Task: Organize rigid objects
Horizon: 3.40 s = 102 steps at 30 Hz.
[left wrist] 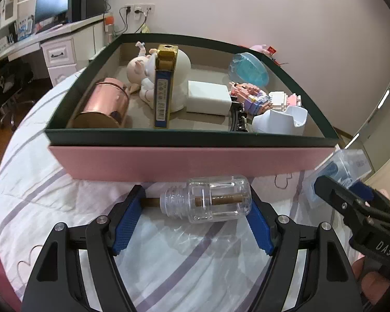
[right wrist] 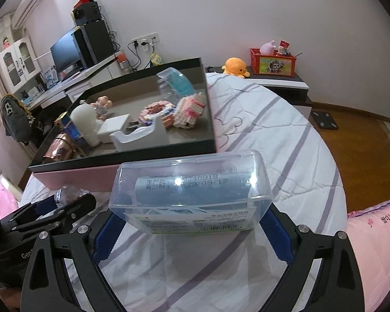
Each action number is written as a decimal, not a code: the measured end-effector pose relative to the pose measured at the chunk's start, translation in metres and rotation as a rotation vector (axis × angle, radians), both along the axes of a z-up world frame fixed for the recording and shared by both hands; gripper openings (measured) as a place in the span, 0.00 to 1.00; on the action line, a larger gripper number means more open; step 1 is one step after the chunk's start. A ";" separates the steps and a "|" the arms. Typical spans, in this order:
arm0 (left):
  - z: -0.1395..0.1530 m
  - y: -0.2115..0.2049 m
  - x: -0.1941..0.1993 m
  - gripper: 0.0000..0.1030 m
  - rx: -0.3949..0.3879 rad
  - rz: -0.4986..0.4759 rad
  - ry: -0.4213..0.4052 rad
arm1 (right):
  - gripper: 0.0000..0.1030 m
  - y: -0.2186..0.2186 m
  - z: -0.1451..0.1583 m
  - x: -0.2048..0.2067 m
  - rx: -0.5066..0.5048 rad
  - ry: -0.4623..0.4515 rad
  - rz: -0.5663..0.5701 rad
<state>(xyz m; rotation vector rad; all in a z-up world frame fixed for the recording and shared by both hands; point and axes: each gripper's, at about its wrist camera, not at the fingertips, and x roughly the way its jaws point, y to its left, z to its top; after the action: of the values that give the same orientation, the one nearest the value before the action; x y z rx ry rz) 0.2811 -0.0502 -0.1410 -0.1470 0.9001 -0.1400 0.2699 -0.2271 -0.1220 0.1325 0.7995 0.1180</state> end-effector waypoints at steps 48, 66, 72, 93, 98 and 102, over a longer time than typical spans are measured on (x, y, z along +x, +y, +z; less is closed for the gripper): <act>0.089 0.021 0.118 0.74 0.021 0.006 -0.176 | 0.93 0.040 0.046 0.127 -0.054 -0.036 0.107; 0.089 0.036 0.100 1.00 0.060 0.030 -0.180 | 1.00 0.043 0.042 0.120 0.006 -0.002 0.103; 0.103 0.054 0.066 1.00 0.048 0.057 -0.216 | 1.00 0.042 0.059 0.096 0.023 -0.048 0.081; 0.123 0.083 -0.066 1.00 0.087 0.114 -0.267 | 1.00 0.055 0.116 -0.042 -0.025 -0.200 0.002; 0.123 0.078 -0.090 1.00 0.096 0.115 -0.267 | 1.00 0.057 0.118 -0.070 -0.055 -0.212 -0.022; 0.127 0.070 -0.108 1.00 0.091 0.104 -0.279 | 1.00 0.056 0.117 -0.088 -0.060 -0.216 -0.029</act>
<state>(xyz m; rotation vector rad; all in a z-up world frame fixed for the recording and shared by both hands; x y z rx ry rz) 0.1734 0.0199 -0.0143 -0.0865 0.6183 -0.0218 0.1818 -0.1710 -0.0050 0.0732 0.5851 0.0792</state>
